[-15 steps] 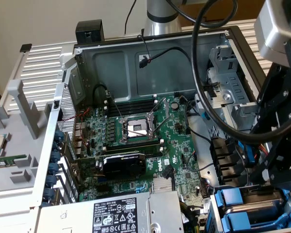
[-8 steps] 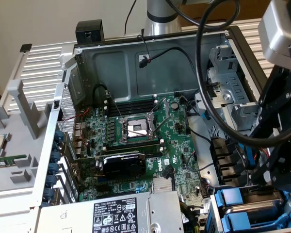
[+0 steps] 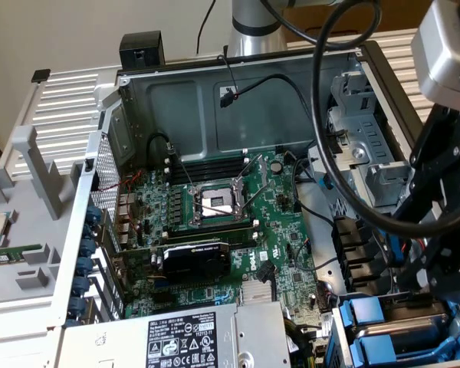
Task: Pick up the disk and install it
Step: 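Insert the second disk wire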
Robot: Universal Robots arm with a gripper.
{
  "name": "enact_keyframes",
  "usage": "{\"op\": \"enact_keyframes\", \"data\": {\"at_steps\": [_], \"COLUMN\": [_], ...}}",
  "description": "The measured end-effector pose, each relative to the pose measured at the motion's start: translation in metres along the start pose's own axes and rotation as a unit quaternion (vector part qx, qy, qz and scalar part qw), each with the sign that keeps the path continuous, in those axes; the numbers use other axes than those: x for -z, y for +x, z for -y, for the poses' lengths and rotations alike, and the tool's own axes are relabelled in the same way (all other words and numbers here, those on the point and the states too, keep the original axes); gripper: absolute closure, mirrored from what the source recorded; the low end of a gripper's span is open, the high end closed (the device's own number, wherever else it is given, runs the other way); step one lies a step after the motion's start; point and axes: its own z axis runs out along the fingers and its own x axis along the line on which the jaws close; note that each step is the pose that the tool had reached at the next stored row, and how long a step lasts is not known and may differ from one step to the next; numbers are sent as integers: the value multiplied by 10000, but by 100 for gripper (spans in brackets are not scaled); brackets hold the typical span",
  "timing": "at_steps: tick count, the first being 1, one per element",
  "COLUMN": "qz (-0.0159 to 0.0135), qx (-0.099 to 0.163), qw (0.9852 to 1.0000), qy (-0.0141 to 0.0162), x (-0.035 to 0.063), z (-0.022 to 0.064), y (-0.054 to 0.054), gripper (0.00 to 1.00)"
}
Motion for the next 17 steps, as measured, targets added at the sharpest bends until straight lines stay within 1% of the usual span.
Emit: {"op": "enact_keyframes", "data": {"at_steps": [2, 5, 11, 17], "qz": [24, 43, 47, 49], "qx": [6, 10, 11, 12], "qw": [10000, 10000, 10000, 10000], "qy": [-6, -10, -11, -12], "x": [10, 29, 30, 37], "z": [-3, -8, -7, 3], "y": [-2, -4, 0, 45], "gripper": [46, 46, 46, 46]}}
